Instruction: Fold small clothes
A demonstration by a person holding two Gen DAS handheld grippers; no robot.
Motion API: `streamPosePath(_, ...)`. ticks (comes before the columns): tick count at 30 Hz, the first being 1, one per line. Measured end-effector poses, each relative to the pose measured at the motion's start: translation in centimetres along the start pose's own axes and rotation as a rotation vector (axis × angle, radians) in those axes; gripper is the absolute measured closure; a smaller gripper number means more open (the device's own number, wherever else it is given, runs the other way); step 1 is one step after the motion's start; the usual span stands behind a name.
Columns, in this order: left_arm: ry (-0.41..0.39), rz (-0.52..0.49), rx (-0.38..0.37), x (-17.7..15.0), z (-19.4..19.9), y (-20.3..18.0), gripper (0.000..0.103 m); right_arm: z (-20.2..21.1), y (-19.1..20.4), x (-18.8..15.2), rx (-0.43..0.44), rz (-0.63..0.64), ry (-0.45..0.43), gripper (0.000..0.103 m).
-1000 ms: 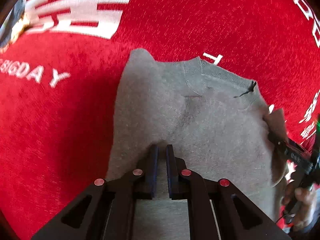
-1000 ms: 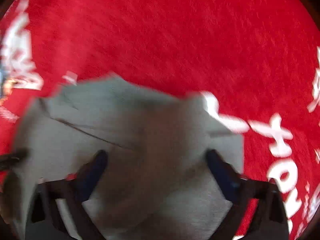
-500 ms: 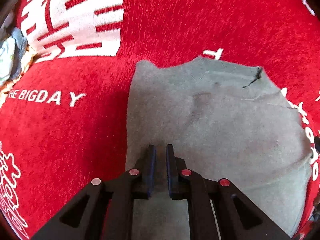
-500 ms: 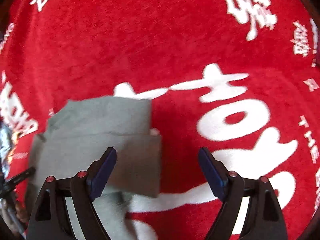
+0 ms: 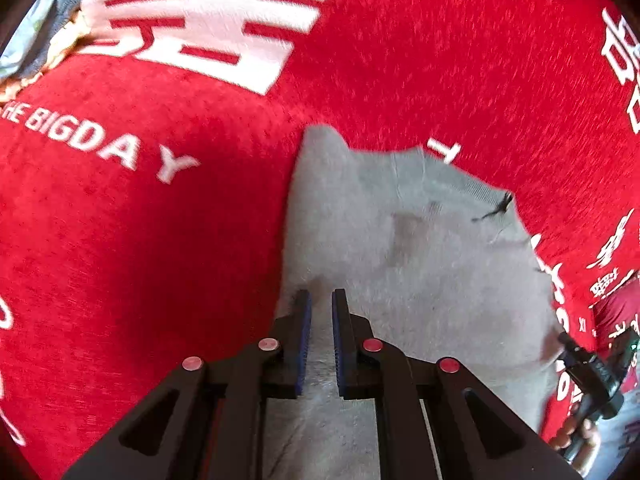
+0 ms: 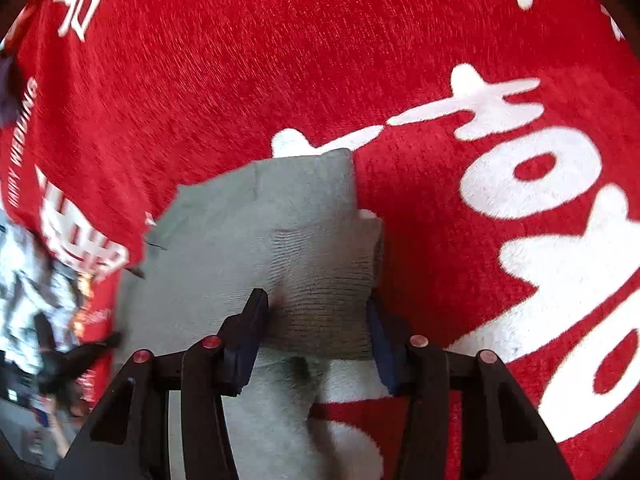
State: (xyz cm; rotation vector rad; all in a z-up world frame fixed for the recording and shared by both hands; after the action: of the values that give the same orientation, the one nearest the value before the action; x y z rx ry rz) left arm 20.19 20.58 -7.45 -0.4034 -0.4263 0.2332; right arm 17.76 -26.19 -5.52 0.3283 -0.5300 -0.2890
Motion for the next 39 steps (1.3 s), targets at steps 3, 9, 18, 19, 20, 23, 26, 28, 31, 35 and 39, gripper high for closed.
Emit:
streamPosePath(3, 0.006, 0.011, 0.003, 0.2, 1.2, 0.5, 0.092, 0.3, 0.2, -0.1, -0.021, 0.040, -0.011, 0.045)
streamPosePath(9, 0.067, -0.009, -0.075, -2.8, 1.9, -2.4, 0.092, 1.0, 0.4, -0.2, -0.014, 0.057, -0.043, 0.020)
streamPosePath(18, 0.072, -0.026, -0.033, -4.6, -2.0, -6.5, 0.092, 0.4, 0.4, -0.7, 0.007, 0.049, -0.034, 0.020)
streamPosePath(19, 0.052, 0.045, -0.064, -3.9, -1.8, -5.9, 0.092, 0.6, 0.5, -0.6, 0.009, 0.056, -0.037, 0.020)
streamPosePath(20, 0.040, 0.099, -0.094, -3.5, -1.6, -5.4, 0.092, 0.7, 0.5, -0.6, 0.009, 0.059, -0.039, 0.020)
streamPosePath(23, 0.001, 0.131, -0.110, -3.2, -0.6, -5.2, 0.092, 0.9, 0.1, -0.4, 0.033, 0.032, -0.035, 0.020)
streamPosePath(26, -0.033, 0.123, -0.132, -3.4, 0.8, -5.2, 0.092, 1.2, -0.7, -0.2, 0.067, -0.023, -0.035, 0.019)
streamPosePath(28, -0.037, 0.125, -0.150, -3.3, 1.2, -4.8, 0.092, 1.2, -0.9, -0.2, 0.096, -0.049, -0.028, 0.019)
streamPosePath(31, -0.005, 0.153, -0.142, -3.3, 0.7, -3.9, 0.092, 0.8, -0.6, -0.3, 0.087, -0.038, -0.018, 0.019)
streamPosePath(35, 0.017, 0.194, -0.228, -3.5, 1.2, -4.5, 0.092, 0.9, 0.2, -0.5, 0.083, -0.014, -0.023, 0.019)
streamPosePath(39, 0.038, 0.243, -0.220, -3.6, 0.6, -4.7, 0.092, 0.6, 0.6, -0.5, 0.065, 0.004, -0.021, 0.019)
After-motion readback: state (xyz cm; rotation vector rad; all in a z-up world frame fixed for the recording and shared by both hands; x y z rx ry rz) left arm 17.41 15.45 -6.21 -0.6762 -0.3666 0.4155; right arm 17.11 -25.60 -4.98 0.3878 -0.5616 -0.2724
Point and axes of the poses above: each gripper's, at about its wrist camera, not at the fingertips, and z roughly against the way its jaws point, y to its left, x to its top, the point moved 5 cm from there along -z, roughly the way its jaws point, and after that the axes turned 3 degrees about -x, right-handed, at the moved point
